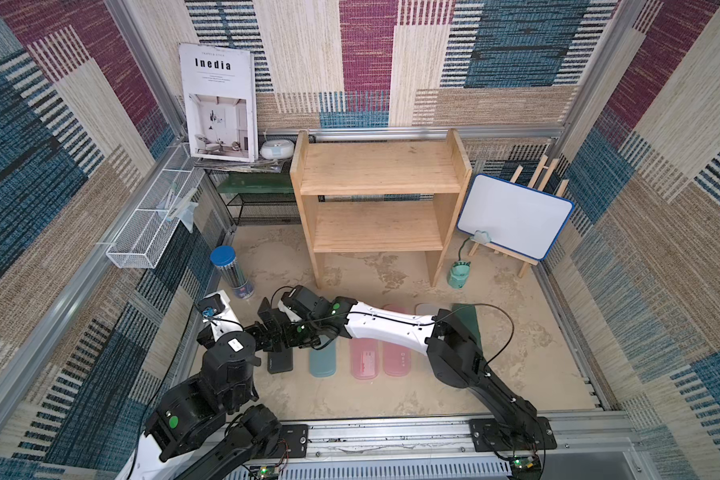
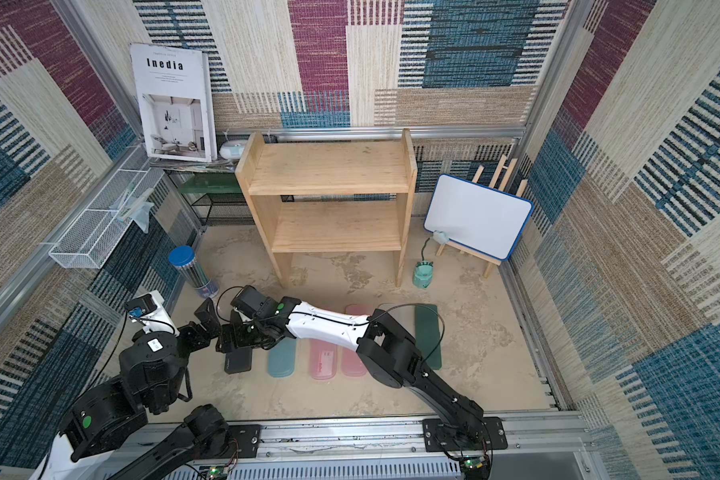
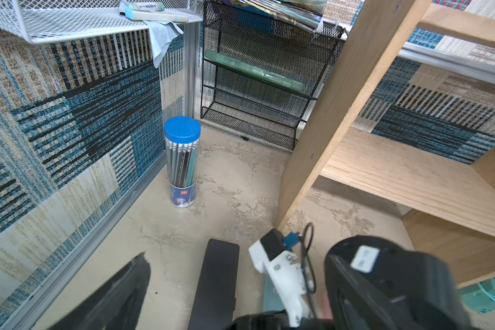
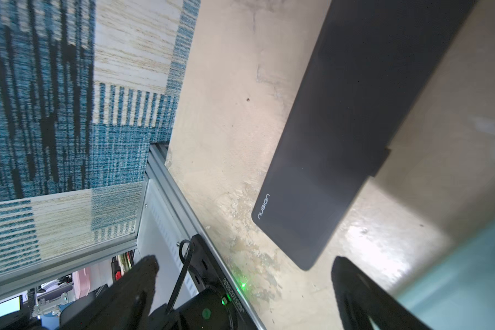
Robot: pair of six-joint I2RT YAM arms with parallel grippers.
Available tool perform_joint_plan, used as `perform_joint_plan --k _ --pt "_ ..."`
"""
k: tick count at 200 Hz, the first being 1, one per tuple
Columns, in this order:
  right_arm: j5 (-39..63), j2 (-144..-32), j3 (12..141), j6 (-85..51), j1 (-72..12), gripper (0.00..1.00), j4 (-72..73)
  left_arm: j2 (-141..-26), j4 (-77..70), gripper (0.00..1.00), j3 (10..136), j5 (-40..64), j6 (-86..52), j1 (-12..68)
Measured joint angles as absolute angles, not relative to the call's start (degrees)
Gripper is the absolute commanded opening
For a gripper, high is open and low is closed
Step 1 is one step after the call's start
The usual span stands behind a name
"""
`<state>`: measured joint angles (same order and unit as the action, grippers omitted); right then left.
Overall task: Remove the pencil cases from the shelf
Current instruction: Adjust the pencil case at the center of the board, then reset both arms
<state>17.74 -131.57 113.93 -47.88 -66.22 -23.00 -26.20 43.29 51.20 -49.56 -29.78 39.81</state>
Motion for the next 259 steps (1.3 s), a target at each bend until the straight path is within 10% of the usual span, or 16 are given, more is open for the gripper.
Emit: perform_joint_plan --k 105,153,259 --pt "-19.64 -76.51 65.65 -28.16 -64.25 1.00 -21.47 -40.23 24.82 0.99 49.30 -46.76 -11.11 38.61" --pt "-30.92 -49.74 53.91 -23.46 -45.30 1.00 -18.52 -47.57 19.62 0.99 47.22 -34.79 -8.19 16.91" --pt "-26.09 -52.21 40.40 -13.76 -11.77 1.00 -6.66 -69.23 -12.80 0.99 29.17 -16.05 -3.38 0.01"
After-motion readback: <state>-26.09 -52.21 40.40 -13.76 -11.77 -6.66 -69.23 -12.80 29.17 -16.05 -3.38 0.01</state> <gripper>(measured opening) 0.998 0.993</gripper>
